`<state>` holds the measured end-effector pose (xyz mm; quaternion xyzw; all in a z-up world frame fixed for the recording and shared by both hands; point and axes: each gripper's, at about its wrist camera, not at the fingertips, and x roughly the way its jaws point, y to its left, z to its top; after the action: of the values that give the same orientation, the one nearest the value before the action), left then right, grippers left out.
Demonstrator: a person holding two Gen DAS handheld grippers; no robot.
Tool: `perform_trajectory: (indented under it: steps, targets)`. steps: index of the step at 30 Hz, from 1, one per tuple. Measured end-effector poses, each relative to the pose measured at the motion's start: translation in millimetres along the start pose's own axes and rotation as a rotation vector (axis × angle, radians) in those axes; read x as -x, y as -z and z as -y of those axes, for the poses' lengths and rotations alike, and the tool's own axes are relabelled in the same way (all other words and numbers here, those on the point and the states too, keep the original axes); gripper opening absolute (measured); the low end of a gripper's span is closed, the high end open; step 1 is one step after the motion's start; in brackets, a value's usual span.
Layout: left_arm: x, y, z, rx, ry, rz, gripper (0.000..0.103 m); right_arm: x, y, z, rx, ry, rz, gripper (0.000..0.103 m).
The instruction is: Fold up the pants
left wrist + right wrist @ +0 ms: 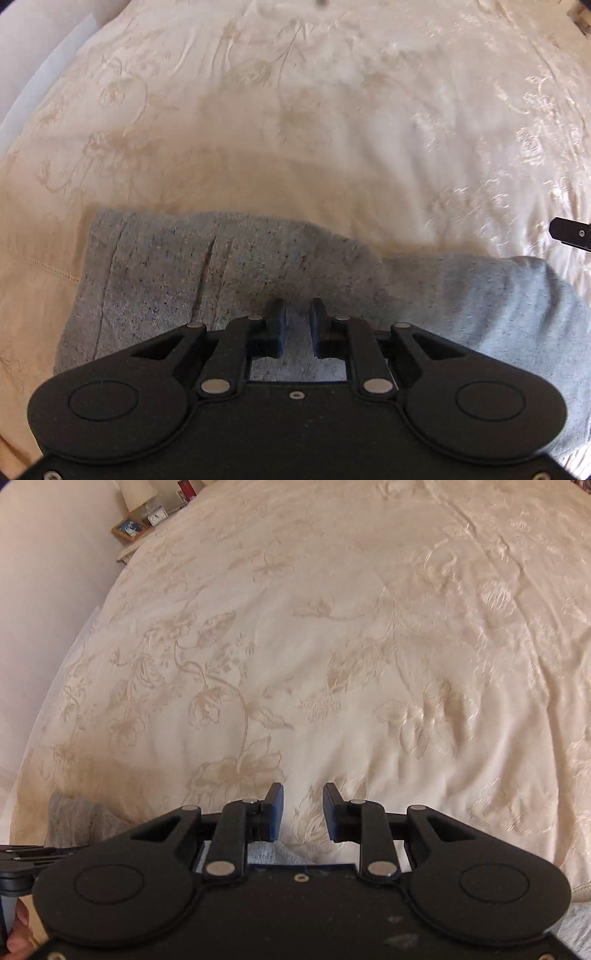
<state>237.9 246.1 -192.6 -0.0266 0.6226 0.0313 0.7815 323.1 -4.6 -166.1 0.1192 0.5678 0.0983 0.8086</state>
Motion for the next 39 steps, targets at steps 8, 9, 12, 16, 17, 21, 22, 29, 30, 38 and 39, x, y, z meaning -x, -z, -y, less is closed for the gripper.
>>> perform_trajectory:
  steps: [8,9,12,16,17,21,22,29,30,38,39]
  targets:
    - [-20.7,16.6,7.8,-0.059,-0.045,-0.032,0.022,6.3,105.2,-14.0,0.062,-0.08,-0.169,0.026]
    - [-21.9,16.8,10.4,-0.066,-0.053,-0.033,0.022,8.7,111.3,-14.5,0.06,-0.081,-0.163,0.026]
    - [-26.0,15.5,19.3,-0.076,-0.068,-0.037,0.021,22.7,114.9,-13.2,0.035,-0.079,-0.126,0.026]
    - [-29.9,11.0,28.4,-0.079,-0.07,-0.037,0.021,48.0,99.9,-12.0,0.052,-0.08,-0.007,0.027]
    - [-29.9,11.6,29.2,-0.081,-0.069,-0.036,0.021,50.4,95.2,-11.8,0.056,-0.093,0.002,0.027]
    - [-26.2,8.8,23.4,-0.086,-0.064,-0.034,0.021,42.3,78.6,-13.4,0.065,-0.158,-0.017,0.027]
    - [-25.2,9.5,22.3,-0.085,-0.061,-0.035,0.021,37.7,76.0,-17.3,0.073,-0.167,-0.034,0.027]
    - [-32.1,3.0,0.6,-0.047,-0.02,-0.045,0.022,8.1,101.5,-38.6,0.098,-0.291,-0.255,0.028]
    - [-32.2,2.7,-1.0,-0.046,-0.016,-0.045,0.021,8.3,102.2,-38.5,0.092,-0.289,-0.248,0.028]
    - [-33.1,3.3,-10.3,-0.057,-0.001,-0.041,0.022,-13.2,75.4,-40.0,0.025,-0.274,-0.229,0.031]
    - [-33.0,3.8,-12.4,-0.057,0.002,-0.04,0.022,-15.2,71.1,-44.5,0.045,-0.29,-0.232,0.031]
